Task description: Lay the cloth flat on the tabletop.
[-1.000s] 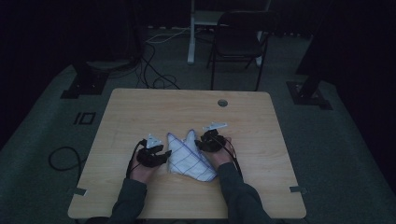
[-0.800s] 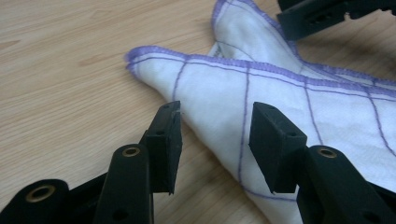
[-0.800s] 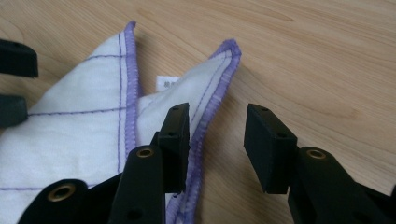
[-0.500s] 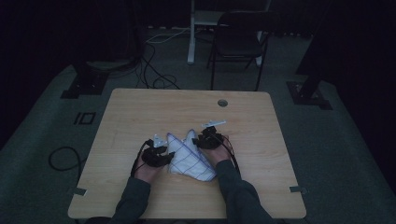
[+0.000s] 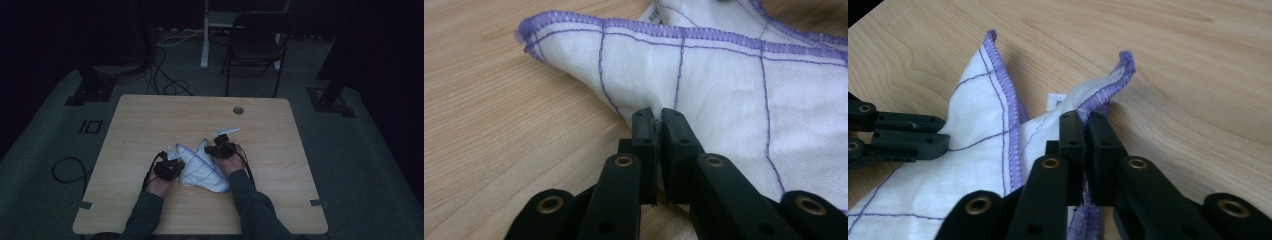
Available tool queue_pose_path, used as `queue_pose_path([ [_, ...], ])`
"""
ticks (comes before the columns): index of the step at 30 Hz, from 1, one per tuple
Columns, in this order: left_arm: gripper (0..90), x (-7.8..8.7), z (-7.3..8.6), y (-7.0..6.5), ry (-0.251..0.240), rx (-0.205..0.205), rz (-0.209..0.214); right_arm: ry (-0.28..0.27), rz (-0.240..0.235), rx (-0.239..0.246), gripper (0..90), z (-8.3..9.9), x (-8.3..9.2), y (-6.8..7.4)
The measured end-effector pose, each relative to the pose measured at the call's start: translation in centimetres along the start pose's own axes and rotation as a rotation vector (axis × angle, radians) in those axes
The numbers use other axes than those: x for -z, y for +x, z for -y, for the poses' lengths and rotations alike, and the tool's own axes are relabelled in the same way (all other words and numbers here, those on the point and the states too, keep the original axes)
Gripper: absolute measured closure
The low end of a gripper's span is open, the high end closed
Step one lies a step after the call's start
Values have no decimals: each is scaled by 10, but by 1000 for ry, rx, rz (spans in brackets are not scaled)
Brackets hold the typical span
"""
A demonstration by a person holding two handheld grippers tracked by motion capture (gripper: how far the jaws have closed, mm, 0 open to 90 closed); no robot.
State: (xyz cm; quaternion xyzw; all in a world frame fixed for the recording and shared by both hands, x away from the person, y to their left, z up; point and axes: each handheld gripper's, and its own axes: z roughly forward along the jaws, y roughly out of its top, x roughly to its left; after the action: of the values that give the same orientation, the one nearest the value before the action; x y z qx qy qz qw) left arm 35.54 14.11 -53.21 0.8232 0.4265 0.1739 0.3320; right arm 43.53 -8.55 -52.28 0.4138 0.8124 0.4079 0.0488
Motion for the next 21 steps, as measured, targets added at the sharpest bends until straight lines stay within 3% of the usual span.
queue_pose_path([
  [12,875,12,3,6,-39,16,-27,-49,66,58,890,-5,25,3],
  [21,875,14,11,12,-49,44,-37,-58,96,52,890,0,37,-5],
])
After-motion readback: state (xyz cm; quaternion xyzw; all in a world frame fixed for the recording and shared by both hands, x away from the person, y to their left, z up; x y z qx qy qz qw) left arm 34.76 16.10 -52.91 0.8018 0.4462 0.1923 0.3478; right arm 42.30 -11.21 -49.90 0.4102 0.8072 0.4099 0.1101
